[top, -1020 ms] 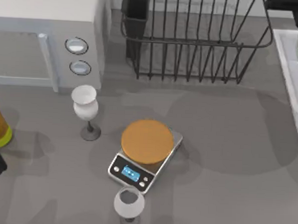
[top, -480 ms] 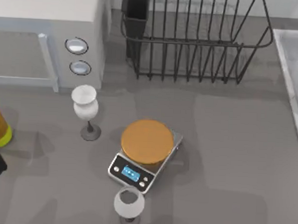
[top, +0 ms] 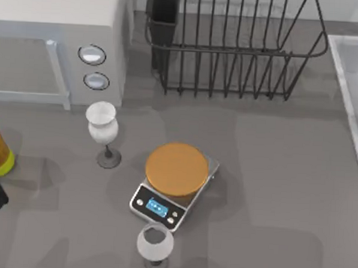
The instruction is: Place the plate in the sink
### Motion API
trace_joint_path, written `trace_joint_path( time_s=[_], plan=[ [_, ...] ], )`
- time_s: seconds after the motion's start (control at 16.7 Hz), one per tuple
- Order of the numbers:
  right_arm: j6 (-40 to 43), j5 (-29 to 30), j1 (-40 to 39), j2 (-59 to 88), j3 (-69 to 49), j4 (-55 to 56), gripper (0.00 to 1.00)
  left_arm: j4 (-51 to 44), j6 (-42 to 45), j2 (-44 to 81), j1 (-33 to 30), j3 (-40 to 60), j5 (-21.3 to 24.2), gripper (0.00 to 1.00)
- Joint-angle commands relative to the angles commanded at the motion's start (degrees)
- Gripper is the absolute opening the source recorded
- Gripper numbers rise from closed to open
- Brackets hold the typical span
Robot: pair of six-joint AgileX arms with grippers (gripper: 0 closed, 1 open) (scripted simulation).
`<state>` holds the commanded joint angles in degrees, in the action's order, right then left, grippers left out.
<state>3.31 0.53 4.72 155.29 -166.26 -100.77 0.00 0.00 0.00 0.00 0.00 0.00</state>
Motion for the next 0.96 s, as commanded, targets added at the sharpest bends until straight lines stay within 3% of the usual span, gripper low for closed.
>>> trace_joint_path(
  time_s=[0.6,0.96],
  plan=[
    [0.0,0.0,0.0,0.0,0.0,0.0,0.98,0.0,0.0,0.0,0.0,0.0,0.0,1.00],
    [0.0,0.0,0.0,0.0,0.0,0.0,1.00,0.0,0.0,0.0,0.0,0.0,0.0,1.00]
  ],
)
